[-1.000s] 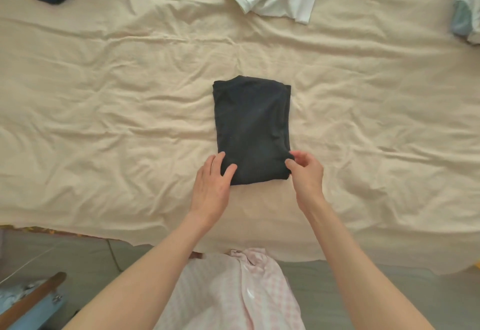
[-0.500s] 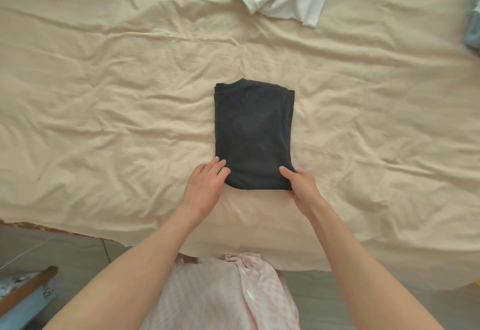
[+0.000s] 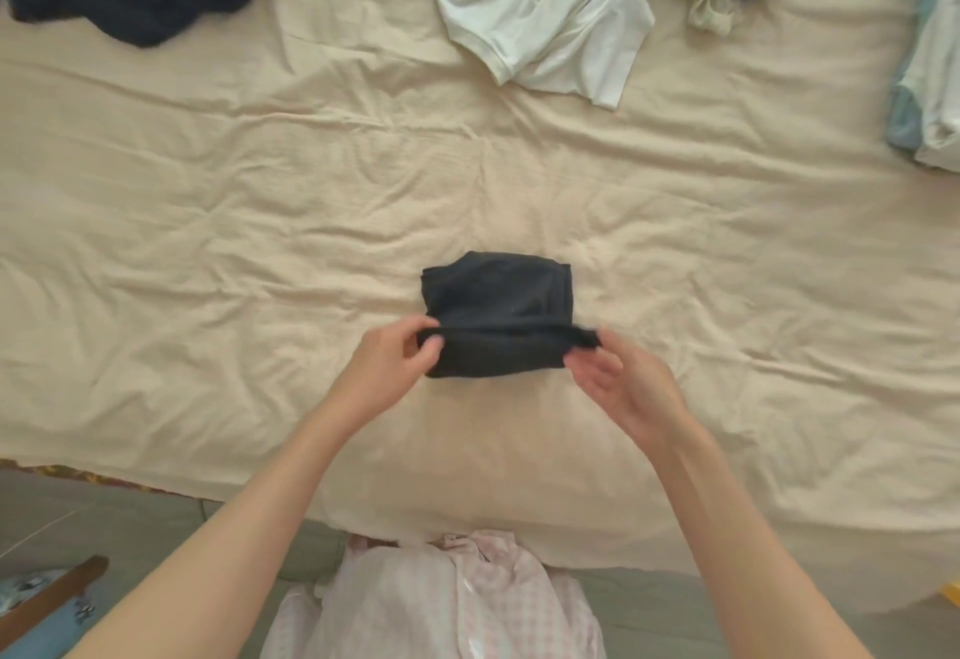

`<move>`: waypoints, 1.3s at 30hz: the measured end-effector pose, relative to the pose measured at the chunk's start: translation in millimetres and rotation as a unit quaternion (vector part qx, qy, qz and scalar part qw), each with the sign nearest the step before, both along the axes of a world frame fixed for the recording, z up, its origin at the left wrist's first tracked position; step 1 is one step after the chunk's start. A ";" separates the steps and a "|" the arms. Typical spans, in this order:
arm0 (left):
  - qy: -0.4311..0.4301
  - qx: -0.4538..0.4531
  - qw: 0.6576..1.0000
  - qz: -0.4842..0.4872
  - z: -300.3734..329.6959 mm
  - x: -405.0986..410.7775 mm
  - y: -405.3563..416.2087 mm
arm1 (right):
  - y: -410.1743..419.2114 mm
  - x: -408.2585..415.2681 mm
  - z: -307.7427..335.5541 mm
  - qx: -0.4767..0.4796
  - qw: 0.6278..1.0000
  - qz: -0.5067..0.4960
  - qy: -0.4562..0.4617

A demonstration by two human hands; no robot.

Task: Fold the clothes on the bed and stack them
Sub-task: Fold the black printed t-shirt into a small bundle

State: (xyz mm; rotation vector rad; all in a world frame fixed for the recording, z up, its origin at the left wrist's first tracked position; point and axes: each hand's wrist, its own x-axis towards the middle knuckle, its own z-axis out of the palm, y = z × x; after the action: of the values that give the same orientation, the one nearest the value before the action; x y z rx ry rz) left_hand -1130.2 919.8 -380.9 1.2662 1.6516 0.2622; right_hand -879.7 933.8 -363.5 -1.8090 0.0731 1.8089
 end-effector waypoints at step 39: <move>-0.198 -0.192 0.908 0.316 -53.5 3.9 5.3 | 37.1 -2.8 -67.3 0.049 0.971 0.232 0.006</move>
State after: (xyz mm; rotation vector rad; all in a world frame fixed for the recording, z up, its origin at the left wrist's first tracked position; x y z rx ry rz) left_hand -1126.2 925.1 -434.4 0.3232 1.6034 0.5174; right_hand -882.4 970.9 -430.8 -1.8515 -0.4647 2.0910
